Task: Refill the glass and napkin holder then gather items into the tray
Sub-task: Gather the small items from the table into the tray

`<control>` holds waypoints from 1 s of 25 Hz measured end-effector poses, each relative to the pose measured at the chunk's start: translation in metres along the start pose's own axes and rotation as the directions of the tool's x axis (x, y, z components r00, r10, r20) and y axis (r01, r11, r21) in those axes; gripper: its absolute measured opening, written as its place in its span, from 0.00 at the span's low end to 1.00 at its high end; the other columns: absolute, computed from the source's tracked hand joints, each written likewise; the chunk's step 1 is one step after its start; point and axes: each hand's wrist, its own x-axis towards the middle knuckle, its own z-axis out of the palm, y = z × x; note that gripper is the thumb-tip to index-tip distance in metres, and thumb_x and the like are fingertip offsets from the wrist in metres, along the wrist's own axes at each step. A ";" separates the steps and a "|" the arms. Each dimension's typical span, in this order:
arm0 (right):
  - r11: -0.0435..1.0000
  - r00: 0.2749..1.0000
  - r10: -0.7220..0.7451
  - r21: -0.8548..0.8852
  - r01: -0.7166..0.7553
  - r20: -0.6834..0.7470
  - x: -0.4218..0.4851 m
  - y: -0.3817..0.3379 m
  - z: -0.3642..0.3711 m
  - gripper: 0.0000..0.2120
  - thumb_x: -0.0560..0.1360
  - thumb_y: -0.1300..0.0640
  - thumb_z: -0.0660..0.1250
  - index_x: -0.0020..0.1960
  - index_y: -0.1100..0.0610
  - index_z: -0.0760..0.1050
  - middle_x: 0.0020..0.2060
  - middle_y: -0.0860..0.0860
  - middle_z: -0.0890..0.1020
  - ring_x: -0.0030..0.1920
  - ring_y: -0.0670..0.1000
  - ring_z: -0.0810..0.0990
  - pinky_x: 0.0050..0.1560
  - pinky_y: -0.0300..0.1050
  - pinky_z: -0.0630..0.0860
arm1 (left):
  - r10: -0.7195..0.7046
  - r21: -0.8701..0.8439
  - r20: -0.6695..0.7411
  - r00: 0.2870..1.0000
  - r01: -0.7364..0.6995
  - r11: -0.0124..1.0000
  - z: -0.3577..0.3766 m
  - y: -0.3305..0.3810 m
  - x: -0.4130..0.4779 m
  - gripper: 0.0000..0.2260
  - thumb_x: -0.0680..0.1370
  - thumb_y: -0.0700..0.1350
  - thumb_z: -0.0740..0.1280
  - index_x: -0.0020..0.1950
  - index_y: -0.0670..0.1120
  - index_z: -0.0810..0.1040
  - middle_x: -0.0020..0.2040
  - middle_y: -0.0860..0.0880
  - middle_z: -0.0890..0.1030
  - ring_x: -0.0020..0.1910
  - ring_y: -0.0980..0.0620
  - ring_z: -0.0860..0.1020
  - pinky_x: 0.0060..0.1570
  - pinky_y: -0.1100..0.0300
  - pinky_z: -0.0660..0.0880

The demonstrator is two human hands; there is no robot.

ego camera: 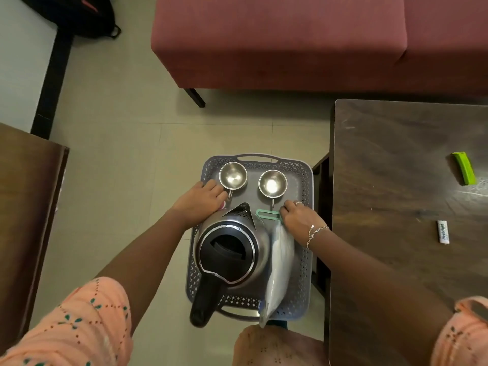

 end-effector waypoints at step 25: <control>0.939 0.795 0.341 0.222 -0.262 -0.502 -0.441 0.222 0.012 0.23 0.50 0.59 0.79 0.44 0.59 0.78 0.39 0.55 0.81 0.37 0.55 0.81 0.36 0.42 0.80 | -0.651 -0.744 -0.106 0.752 0.374 0.554 -0.306 0.353 0.098 0.16 0.72 0.53 0.61 0.48 0.42 0.78 0.47 0.43 0.78 0.49 0.41 0.75 0.48 0.51 0.71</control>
